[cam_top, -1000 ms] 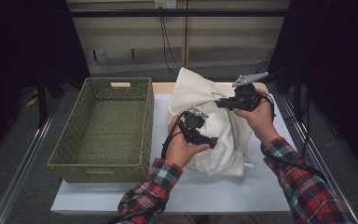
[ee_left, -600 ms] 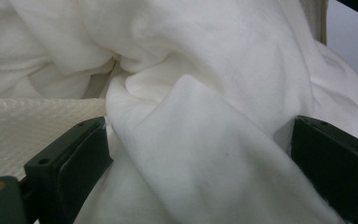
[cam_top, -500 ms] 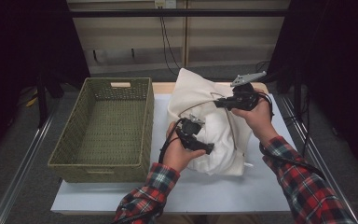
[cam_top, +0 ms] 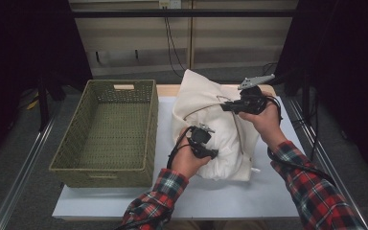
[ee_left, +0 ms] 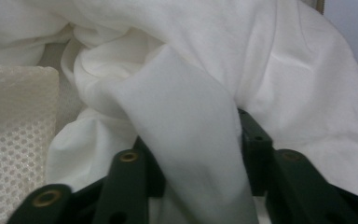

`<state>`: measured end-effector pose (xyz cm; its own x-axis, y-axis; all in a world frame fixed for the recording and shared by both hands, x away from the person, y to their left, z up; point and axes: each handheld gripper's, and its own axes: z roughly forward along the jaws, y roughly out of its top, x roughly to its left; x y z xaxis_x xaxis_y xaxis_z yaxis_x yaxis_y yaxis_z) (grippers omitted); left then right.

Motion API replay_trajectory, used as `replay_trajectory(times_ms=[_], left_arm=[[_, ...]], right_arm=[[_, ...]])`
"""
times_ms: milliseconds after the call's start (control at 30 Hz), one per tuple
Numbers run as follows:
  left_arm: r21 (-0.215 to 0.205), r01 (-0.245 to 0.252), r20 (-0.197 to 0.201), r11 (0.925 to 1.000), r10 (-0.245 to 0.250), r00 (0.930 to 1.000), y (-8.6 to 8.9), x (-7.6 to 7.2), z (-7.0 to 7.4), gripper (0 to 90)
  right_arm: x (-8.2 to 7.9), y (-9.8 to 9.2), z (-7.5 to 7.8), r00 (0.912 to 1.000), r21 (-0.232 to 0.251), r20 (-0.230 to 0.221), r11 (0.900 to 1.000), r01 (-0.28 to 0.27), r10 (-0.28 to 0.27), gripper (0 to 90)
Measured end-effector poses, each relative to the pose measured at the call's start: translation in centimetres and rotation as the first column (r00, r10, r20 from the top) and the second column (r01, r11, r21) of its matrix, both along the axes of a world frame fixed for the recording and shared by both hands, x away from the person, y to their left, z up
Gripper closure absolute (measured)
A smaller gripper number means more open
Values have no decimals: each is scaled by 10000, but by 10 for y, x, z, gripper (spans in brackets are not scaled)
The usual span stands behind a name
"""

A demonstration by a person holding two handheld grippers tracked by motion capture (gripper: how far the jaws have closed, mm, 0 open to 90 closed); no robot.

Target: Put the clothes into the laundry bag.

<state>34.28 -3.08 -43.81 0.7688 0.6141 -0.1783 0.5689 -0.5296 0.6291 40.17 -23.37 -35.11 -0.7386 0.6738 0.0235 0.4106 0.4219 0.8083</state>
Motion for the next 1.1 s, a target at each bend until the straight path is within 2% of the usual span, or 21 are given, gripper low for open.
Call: replay_trajectory(times_ms=[167,233,333,767,867,900,967,1100], left_arm=[[53,-208,-43,9998,208,9998,-3,-3,1,719],[-55,-463,-157,9989,462,9988,-2,-3,1,730],[-86,-557,-22,9984,557,9984,-3,-4,2,741],[-251,-587,12,9980,587,9983,-3,0,14,765],[-200,-558,140,9982,561,9983,-2,3,18,767],[-339,-641,164,9974,647,9978,-3,3,18,768],[-258,-526,253,9983,533,9983,-2,5,21,769],[-255,-624,442,9977,634,9970,-5,6,25,771]], right_arm=[[-1,0,0,10000,39,7,10000,-23,23,879],[-1,-1,0,10000,48,35,10000,-54,54,878],[-1,-2,0,10000,85,-9,10000,-18,18,879],[-2,-3,0,9999,209,-113,9998,24,-22,879],[-3,-4,2,9999,191,-101,9998,16,-14,880],[-3,-5,2,9999,210,-108,9998,23,-20,880],[-4,-5,3,10000,225,-84,9997,23,-21,880],[-5,-5,2,9999,249,-123,9997,62,-59,880]])
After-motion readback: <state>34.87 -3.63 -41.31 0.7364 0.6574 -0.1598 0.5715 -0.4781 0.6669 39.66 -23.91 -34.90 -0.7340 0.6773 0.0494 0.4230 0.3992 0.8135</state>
